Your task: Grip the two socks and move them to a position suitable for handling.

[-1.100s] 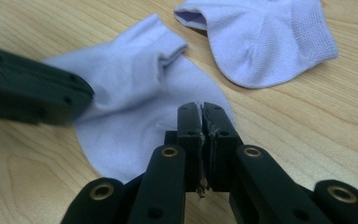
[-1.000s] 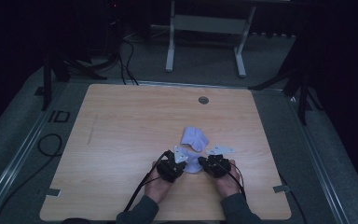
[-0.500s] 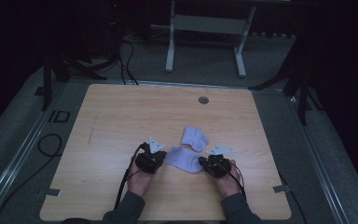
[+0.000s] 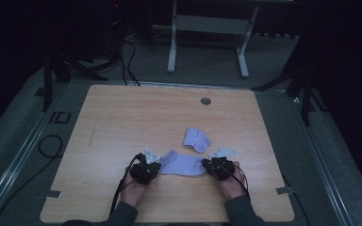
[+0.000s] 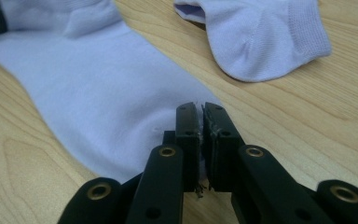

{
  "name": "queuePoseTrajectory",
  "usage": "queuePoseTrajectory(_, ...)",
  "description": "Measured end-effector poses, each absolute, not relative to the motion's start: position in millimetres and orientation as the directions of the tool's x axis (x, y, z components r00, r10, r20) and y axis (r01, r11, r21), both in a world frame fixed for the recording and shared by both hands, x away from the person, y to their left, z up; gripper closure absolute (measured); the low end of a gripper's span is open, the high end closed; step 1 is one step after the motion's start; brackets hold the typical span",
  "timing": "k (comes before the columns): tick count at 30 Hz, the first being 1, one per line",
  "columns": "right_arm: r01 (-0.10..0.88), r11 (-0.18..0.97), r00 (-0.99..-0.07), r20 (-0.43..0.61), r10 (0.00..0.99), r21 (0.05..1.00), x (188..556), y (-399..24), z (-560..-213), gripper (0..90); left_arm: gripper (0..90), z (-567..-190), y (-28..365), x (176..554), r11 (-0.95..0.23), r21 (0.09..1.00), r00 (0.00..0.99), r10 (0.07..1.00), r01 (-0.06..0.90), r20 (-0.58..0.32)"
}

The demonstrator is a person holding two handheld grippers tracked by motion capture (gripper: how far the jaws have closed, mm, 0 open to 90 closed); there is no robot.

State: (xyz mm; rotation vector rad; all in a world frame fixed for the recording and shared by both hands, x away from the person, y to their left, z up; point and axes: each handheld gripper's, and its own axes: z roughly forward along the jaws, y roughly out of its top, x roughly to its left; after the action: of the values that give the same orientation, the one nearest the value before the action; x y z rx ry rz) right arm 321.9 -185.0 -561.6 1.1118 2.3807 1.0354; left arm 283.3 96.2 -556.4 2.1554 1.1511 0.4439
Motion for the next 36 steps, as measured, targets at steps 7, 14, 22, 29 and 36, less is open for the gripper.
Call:
queuePoseTrajectory(7, 0.526, 0.44, -0.651, 0.011, 0.759, 0.728, 321.6, -187.2, -561.8, 83.1, 84.7, -557.1, 99.2, 266.8, -0.403, 0.679, 0.584, 0.811, 0.613, -0.046)
queuePoseTrajectory(14, 0.517, 0.453, -0.664, 0.006, 0.748, 0.726, 322.6, -187.5, -561.5, 83.0, 72.9, -557.4, 107.9, 269.6, -0.404, 0.679, 0.57, 0.821, 0.613, -0.026)
queuePoseTrajectory(22, 0.517, 0.458, -0.675, 0.015, 0.738, 0.723, 324.3, -188.8, -560.6, 79.0, 63.8, -551.3, 130.9, 282.1, -0.388, 0.684, 0.507, 0.862, 0.618, 0.032)
queuePoseTrajectory(29, 0.503, 0.437, -0.661, 0.006, 0.751, 0.745, 327.2, -193.7, -545.9, 71.5, 61.1, -552.5, 153.0, 294.7, -0.347, 0.685, 0.431, 0.901, 0.641, 0.053)
queuePoseTrajectory(36, 0.547, 0.368, -0.587, 0.031, 0.809, 0.752, 349.3, -207.8, -529.9, 63.9, 59.6, -555.9, 158.0, 301.4, -0.331, 0.683, 0.394, 0.916, 0.651, 0.069)
